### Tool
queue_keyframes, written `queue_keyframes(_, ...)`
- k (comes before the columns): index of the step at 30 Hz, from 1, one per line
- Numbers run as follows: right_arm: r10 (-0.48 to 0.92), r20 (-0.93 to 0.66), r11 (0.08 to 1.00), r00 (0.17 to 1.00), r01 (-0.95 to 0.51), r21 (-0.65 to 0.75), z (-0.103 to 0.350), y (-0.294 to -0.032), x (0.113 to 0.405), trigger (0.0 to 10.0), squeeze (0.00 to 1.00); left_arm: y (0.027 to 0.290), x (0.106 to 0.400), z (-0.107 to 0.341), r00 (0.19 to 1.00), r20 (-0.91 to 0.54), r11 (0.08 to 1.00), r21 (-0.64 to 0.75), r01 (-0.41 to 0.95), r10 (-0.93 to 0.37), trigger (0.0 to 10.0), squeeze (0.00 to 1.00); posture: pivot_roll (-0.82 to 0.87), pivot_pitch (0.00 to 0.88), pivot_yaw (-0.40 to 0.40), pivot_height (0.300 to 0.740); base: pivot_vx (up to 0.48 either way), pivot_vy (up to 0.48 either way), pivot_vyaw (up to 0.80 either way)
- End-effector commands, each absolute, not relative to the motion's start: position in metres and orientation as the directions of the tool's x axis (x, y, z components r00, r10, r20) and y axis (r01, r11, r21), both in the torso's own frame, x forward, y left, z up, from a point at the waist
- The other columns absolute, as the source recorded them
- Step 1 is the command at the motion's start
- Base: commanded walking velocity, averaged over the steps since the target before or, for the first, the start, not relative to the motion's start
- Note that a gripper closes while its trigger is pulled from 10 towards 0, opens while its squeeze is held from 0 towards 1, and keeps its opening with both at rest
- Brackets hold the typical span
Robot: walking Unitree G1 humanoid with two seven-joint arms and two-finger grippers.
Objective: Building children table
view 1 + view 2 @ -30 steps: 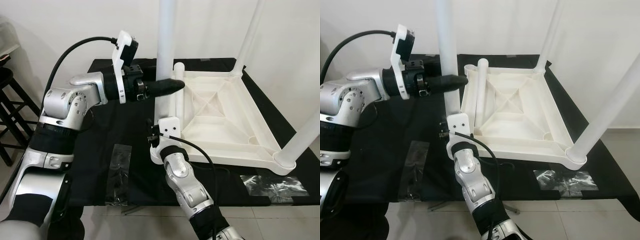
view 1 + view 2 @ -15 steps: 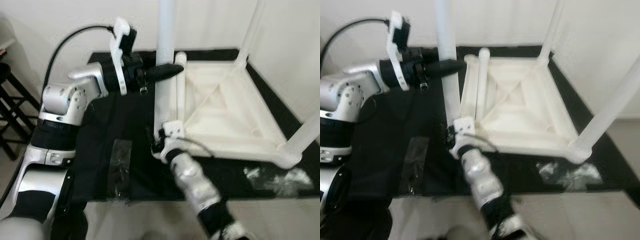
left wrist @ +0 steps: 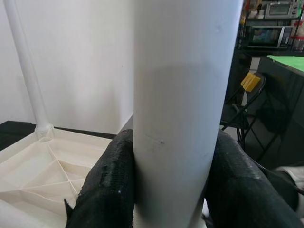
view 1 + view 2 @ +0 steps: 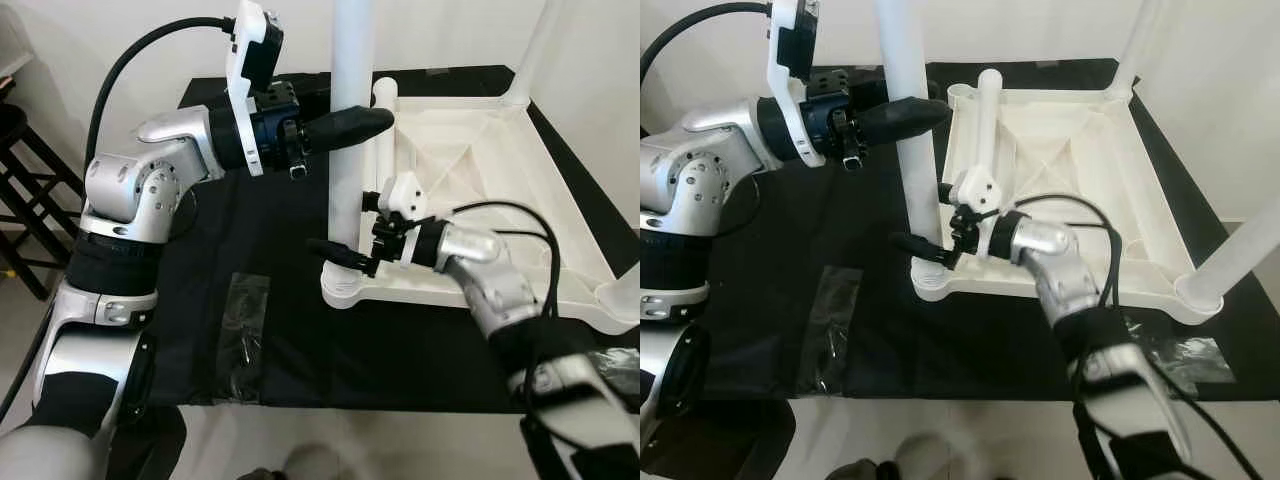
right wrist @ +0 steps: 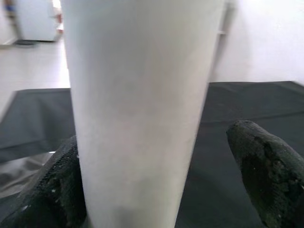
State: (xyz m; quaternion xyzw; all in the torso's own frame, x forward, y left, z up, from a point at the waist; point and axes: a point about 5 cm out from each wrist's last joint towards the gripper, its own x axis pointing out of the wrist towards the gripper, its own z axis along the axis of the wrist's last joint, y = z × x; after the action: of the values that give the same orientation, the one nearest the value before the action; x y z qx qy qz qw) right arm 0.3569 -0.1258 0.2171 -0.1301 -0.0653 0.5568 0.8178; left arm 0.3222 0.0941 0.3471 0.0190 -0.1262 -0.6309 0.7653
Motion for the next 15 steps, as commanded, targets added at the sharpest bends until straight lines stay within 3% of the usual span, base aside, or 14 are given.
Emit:
queue_keyframes(1,0.923,0.006,0.372,0.385,-0.886,-0.276,0.227,-0.136,0.361,10.0,0.00,0.093,0.326,0.326,0.190,0.091,0.200,0.116,0.973,-0.977,0.0,0.00,0.10,0.111,0.040,0.740,0.000,0.000,0.00)
queue_keyframes(2,0.934,0.012,0.347,0.357,-0.901,-0.258,0.231,-0.135,0.363,10.0,0.00,0.093,0.325,0.325,0.185,0.088,0.194,0.116,0.974,-0.979,0.0,0.00,0.10,0.111,0.041,0.740,0.000,0.000,0.00)
queue_keyframes(3,0.949,0.016,0.308,0.314,-0.921,-0.239,0.237,-0.132,0.367,3.6,0.00,0.093,0.323,0.324,0.176,0.078,0.184,0.120,0.976,-0.981,0.0,0.00,0.11,0.110,0.040,0.740,0.000,0.000,0.00)
queue_keyframes(4,0.949,0.016,0.308,0.314,-0.921,-0.239,0.237,-0.132,0.367,3.6,0.00,0.093,0.323,0.324,0.176,0.078,0.184,0.120,0.976,-0.981,0.0,0.00,0.11,0.110,0.040,0.740,0.000,0.000,0.00)
queue_keyframes(5,0.956,0.017,0.288,0.292,-0.930,-0.228,0.238,-0.131,0.368,0.0,0.00,0.093,0.322,0.324,0.171,0.073,0.179,0.122,0.976,-0.982,0.0,0.00,0.11,0.109,0.039,0.740,0.000,0.000,0.00)
queue_keyframes(15,0.982,-0.008,0.186,0.191,-0.962,-0.202,0.236,-0.122,0.369,0.0,0.00,0.088,0.319,0.323,0.129,0.041,0.133,0.137,0.981,-0.991,0.0,0.00,0.11,0.106,0.043,0.740,0.000,0.000,0.00)
